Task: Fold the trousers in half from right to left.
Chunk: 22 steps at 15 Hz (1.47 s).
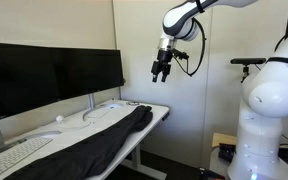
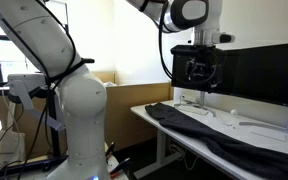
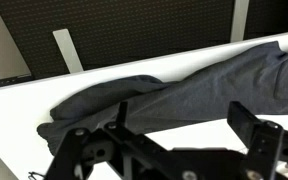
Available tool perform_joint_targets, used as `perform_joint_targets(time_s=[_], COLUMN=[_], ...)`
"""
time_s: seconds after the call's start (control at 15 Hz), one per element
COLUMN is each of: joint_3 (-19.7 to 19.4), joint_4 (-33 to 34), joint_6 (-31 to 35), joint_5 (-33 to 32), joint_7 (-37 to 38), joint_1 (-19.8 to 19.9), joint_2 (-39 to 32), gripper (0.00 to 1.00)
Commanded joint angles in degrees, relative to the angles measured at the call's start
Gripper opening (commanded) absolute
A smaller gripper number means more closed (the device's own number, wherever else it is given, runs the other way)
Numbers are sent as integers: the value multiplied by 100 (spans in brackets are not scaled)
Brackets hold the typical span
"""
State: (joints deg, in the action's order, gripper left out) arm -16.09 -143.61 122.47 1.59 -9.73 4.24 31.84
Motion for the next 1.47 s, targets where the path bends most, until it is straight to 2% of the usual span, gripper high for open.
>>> perform_joint_targets(time_s=[0.0,1.07,1.13,1.4], joint_3=[127,127,181,37], joint_4=[13,13,-82,287], joint_6=[-18,-19,171,217], joint_5=[89,89,-91,-292], joint_7=[-71,-71,-106,-499], joint_1=[144,144,196,235], joint_2=[-24,-24,-14,-370], gripper=[100,100,100,100])
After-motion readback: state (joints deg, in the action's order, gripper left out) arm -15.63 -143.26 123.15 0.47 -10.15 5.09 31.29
